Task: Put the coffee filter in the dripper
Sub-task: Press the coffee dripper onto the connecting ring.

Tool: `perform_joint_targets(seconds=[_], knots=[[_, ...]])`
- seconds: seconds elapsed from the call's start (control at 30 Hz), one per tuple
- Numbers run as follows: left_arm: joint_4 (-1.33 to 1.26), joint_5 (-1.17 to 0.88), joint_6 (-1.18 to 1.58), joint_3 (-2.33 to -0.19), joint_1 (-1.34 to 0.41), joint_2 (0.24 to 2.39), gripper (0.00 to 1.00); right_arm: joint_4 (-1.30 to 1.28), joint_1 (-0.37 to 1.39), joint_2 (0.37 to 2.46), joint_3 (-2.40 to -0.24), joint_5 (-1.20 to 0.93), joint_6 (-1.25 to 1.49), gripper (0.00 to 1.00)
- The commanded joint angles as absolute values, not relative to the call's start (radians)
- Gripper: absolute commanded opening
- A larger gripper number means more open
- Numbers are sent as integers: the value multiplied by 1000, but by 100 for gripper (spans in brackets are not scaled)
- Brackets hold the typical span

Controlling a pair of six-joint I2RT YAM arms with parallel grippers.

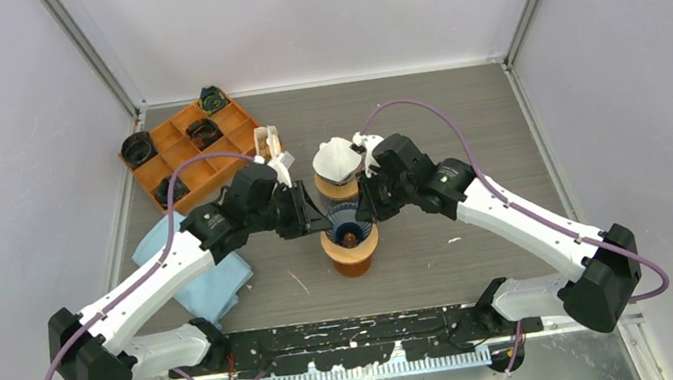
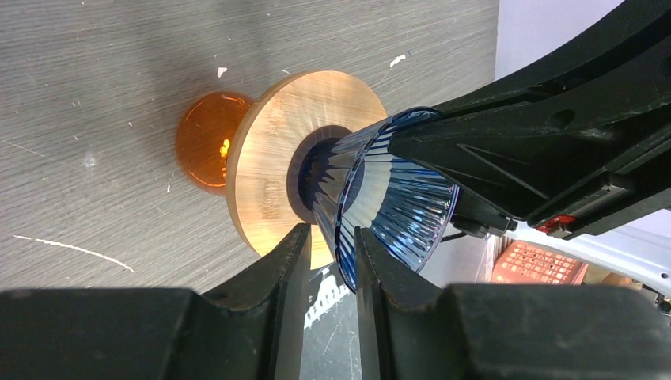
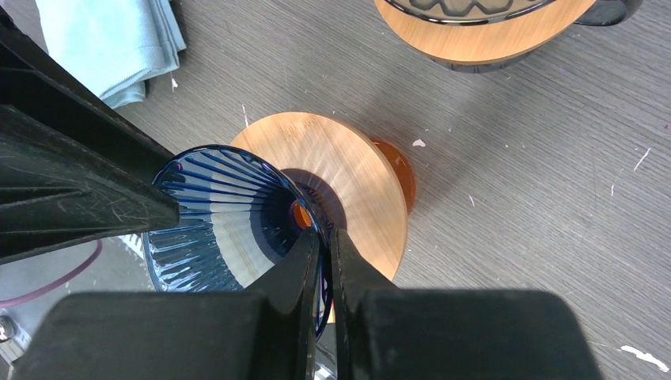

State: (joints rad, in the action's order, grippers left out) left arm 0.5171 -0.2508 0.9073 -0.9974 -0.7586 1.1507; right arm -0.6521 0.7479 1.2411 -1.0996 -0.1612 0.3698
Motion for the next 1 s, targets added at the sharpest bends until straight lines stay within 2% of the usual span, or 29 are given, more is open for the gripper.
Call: perform_joint_targets(seconds=[0.0, 0.97], knots=[[482, -262, 886, -1040, -771, 1161, 26, -678, 759, 1274, -1077, -80, 332, 2], [658, -150, 808, -1042, -847, 1253, 16, -722, 799, 1356, -943, -10, 319, 1]])
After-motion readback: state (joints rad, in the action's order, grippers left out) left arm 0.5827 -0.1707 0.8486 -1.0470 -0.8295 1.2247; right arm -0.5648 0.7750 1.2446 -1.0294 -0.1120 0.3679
